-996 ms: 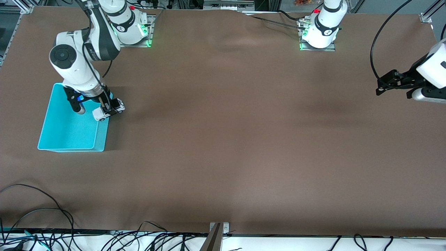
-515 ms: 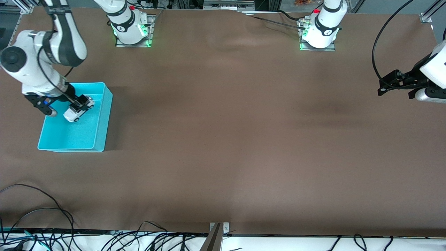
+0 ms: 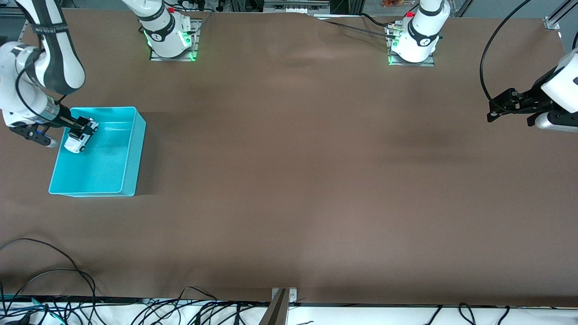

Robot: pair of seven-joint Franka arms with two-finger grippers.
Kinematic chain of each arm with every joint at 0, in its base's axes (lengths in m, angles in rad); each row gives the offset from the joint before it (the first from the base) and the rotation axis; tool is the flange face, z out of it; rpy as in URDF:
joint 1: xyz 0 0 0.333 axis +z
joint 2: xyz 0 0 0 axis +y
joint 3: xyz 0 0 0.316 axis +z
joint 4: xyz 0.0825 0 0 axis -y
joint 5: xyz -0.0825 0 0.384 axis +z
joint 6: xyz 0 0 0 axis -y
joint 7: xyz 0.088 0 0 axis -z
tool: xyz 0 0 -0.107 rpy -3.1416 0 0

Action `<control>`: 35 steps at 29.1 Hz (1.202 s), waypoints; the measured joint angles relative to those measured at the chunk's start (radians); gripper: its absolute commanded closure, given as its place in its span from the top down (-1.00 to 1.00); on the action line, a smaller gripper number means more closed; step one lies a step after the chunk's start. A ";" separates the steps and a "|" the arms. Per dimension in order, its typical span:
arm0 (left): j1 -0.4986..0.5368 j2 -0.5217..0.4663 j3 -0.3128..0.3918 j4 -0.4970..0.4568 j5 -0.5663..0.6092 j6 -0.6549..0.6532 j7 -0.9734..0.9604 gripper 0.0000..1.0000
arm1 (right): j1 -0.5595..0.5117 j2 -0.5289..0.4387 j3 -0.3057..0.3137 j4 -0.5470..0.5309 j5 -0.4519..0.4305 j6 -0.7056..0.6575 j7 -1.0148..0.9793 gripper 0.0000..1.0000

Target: Wind and store white jeep toy

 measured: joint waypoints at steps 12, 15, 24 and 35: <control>0.001 0.000 0.003 0.023 0.000 -0.013 -0.004 1.00 | 0.000 0.112 0.002 -0.003 0.000 0.037 -0.003 -1.00; 0.001 0.000 0.003 0.025 0.000 -0.013 -0.005 1.00 | 0.000 0.132 0.002 -0.005 0.000 0.047 -0.019 -1.00; 0.001 0.000 0.003 0.033 0.000 -0.013 -0.006 1.00 | -0.006 0.162 0.001 -0.005 0.000 0.083 -0.050 1.00; 0.001 0.005 0.003 0.044 0.000 -0.014 -0.006 1.00 | -0.005 0.128 0.012 0.005 0.000 0.032 -0.050 1.00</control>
